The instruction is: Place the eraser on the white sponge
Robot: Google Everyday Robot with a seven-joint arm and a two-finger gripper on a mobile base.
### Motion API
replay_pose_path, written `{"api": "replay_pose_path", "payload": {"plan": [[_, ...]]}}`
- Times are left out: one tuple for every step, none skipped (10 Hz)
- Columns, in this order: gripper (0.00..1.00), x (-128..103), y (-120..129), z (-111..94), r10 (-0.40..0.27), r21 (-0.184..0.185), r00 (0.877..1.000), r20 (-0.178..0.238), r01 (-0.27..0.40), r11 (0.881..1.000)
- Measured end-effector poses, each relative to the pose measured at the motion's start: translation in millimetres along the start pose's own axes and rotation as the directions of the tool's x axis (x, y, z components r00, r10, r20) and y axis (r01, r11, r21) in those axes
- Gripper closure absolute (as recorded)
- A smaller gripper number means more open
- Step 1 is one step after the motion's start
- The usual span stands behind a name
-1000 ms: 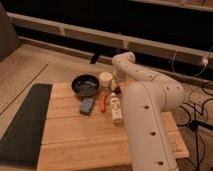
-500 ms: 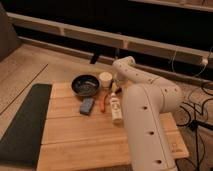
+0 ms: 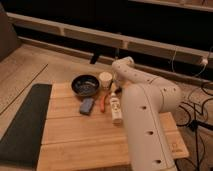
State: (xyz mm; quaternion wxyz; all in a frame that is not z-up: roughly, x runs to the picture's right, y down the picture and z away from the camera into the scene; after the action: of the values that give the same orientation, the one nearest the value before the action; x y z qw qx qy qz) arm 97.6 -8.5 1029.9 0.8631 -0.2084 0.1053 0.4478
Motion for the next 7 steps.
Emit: {"api": "replay_pose_path", "payload": {"plan": [[0.96, 0.4, -0.7, -4.3, -0.005, 0.019, 1.0, -0.001, 0.005, 1.0], [1.0, 3.3, -3.5, -7.8, -0.004, 0.042, 1.0, -0.009, 0.004, 0.999], [1.0, 8.4, -13.1, -14.7, 0.014, 0.088, 1.0, -0.024, -0.012, 0.996], [1.0, 19.6, -31.3, -27.2, 0.068, 0.151, 0.997, -0.045, -0.06, 0.987], [1.0, 33.5, -48.0, -45.4, 0.135, 0.213, 0.989, -0.064, -0.119, 0.97], [1.0, 47.2, -60.4, -72.2, 0.204, 0.277, 0.977, -0.064, -0.179, 0.944], [1.0, 56.2, -60.9, -96.0, 0.235, 0.314, 0.97, -0.055, -0.207, 0.927]]}}
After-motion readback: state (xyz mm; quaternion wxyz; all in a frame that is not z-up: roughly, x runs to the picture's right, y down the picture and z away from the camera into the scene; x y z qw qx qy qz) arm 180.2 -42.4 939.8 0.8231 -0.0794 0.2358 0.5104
